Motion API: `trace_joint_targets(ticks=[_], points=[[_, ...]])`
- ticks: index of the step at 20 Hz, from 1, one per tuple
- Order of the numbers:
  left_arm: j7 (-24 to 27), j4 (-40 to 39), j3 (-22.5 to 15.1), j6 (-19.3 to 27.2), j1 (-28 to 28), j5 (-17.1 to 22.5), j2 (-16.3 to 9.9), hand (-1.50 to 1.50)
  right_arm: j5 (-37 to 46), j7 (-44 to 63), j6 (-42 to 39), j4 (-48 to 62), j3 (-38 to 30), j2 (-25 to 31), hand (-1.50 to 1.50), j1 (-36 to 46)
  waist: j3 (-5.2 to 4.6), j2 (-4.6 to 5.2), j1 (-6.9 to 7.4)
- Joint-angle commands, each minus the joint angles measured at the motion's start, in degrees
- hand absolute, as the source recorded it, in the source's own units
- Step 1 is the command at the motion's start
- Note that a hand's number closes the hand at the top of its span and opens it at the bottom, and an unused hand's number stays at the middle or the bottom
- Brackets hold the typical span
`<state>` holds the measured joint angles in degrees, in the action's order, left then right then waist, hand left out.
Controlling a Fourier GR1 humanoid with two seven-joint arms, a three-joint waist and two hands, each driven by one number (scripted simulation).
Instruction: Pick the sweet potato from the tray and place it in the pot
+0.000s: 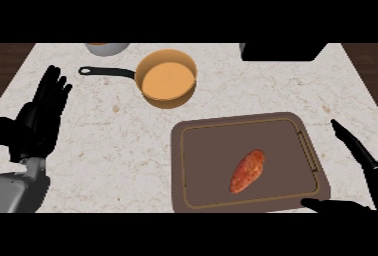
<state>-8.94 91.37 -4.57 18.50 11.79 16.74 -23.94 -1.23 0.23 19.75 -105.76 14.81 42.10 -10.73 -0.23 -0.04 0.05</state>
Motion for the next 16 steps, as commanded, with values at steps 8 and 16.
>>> trace_joint_targets(ticks=[8,16], points=[[-2.7,2.03,-2.5,1.35,0.96,-2.31,2.67,0.0,6.52,36.71,-15.26,-8.46,13.36,4.7,-1.5,15.14,0.14,0.15,1.13],[-3.36,1.87,3.29,-2.39,0.73,-1.72,1.1,0.0,14.3,47.36,-17.43,-1.2,18.85,-12.75,-1.5,24.19,0.22,0.06,0.43]])
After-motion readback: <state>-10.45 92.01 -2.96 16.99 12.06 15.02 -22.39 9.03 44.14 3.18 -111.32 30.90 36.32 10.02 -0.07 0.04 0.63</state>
